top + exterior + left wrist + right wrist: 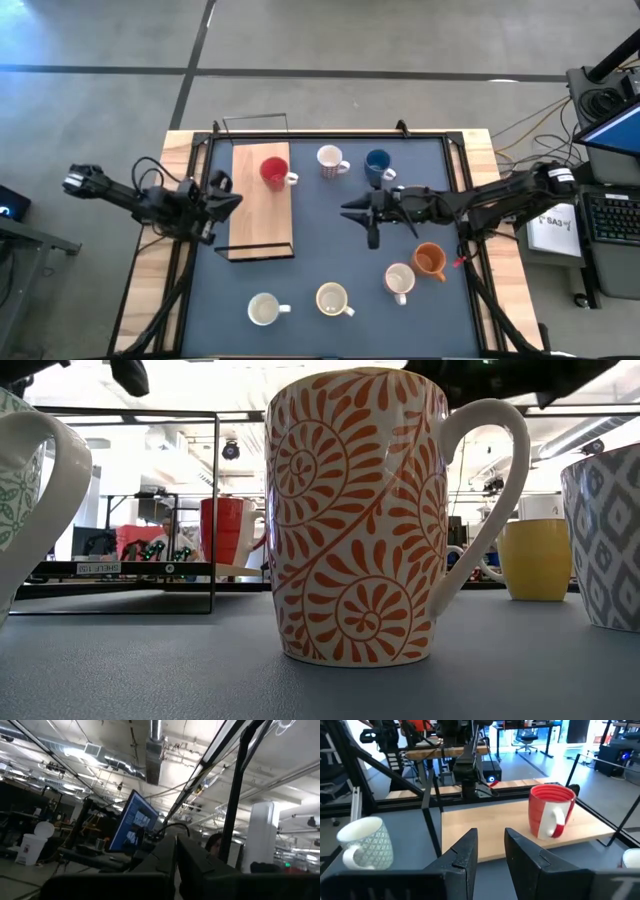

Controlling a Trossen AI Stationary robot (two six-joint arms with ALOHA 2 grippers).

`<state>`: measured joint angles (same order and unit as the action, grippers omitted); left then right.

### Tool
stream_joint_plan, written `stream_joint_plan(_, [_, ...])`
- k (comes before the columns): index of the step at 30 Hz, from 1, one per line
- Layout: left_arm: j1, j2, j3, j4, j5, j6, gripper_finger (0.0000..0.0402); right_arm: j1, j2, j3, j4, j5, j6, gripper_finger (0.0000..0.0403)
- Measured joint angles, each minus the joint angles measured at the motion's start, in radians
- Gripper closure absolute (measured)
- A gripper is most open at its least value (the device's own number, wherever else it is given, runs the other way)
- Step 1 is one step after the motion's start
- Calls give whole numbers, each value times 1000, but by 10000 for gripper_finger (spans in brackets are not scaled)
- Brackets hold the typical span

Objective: Place coffee mugs
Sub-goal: Put the red mug on the shelf

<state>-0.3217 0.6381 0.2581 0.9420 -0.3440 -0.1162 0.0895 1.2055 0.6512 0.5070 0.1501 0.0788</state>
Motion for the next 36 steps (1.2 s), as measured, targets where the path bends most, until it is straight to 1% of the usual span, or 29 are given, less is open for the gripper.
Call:
stream_joint_plan(7, [0,86,72,-160,-165,-48,402,0,-24,-25,0,-1,6,317])
stream_joint_plan(12, [1,150,163,-350,-241,-99,402,0,-20,-25,-1,-1,-3,322])
stream_joint_plan(16, [1,218,265,-537,-289,-138,402,0,-21,-26,-8,-26,-22,326])
stream_joint_plan(21, [3,315,418,-876,-348,-255,402,0,-40,-27,-61,-53,-39,323])
stream_joint_plan(24, [4,385,504,-1065,-355,-343,402,0,-56,-27,-121,-53,-41,326])
stream_joint_plan(26, [6,439,549,-1140,-355,-381,402,0,-65,-27,-147,-53,-41,328])
stream_joint_plan(30, [30,556,627,-1183,-355,-391,402,0,-72,-27,-169,-53,-54,330])
stream_joint_plan(33, [77,638,688,-1228,-355,-382,402,0,-72,-27,-169,-53,-72,328])
stream_joint_plan(36, [132,707,752,-1330,-354,-384,402,0,-72,-27,-170,-53,-84,329])
